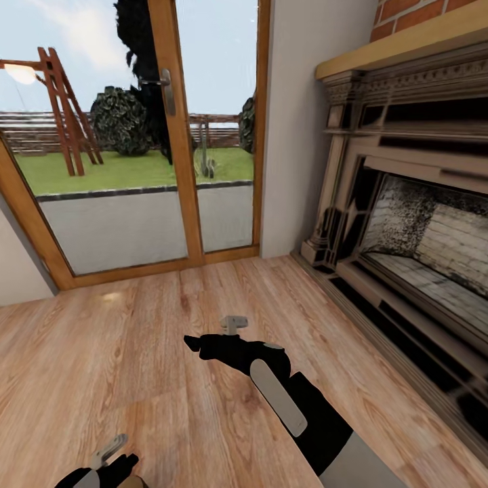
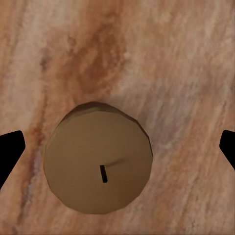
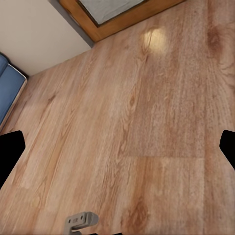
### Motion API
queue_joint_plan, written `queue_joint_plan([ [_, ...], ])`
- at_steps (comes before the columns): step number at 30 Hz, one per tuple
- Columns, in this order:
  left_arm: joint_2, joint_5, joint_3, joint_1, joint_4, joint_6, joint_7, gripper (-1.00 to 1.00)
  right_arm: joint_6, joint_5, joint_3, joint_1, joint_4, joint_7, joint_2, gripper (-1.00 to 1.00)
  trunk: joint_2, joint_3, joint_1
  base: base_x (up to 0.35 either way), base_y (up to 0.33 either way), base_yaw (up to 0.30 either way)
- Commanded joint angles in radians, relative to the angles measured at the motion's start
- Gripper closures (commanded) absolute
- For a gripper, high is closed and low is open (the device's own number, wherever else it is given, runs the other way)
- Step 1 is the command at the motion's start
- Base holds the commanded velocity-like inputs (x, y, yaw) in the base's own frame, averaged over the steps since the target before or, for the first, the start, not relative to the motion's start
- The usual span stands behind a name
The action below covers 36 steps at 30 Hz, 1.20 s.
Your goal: Place each of the two pumpkins and all three candles from the living room inside a cabinet in the living room (use any cabinet), then make sure every cabinet is closed, and position the cauldron so it is next to a table in the living room.
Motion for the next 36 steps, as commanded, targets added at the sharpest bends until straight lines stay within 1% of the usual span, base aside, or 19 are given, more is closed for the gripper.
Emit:
queue_joint_plan([
  [1, 0.001, 0.010, -0.008, 0.000, -0.001, 0.003, -0.001, -1.00, 0.002, -0.011, 0.001, -0.001, -0.002, -0.010, 0.000, -1.00, 0.000, -0.001, 0.000, 0.003, 0.002, 0.000],
  [4, 0.002, 0.010, -0.008, 0.000, -0.001, 0.003, -0.001, -1.00, 0.003, -0.011, 0.001, -0.001, -0.002, -0.010, 0.000, -1.00, 0.000, -0.001, 0.000, 0.001, 0.001, 0.000],
  [22, 0.000, 0.010, -0.007, 0.000, -0.001, -0.005, -0.001, -1.00, 0.003, -0.012, 0.001, -0.001, -0.003, -0.009, 0.000, -1.00, -0.005, -0.071, 0.008, 0.000, 0.000, 0.000],
  [26, -0.001, 0.010, -0.006, 0.000, -0.001, -0.021, -0.001, -1.00, 0.003, -0.011, 0.001, -0.001, -0.004, -0.009, 0.000, -1.00, -0.005, -0.071, 0.008, 0.000, 0.000, 0.000],
  [36, -0.002, 0.010, -0.006, 0.000, -0.001, -0.026, -0.001, -1.00, 0.003, -0.012, 0.001, -0.001, -0.006, -0.009, 0.000, -1.00, -0.007, -0.109, 0.012, 0.000, 0.000, 0.000],
])
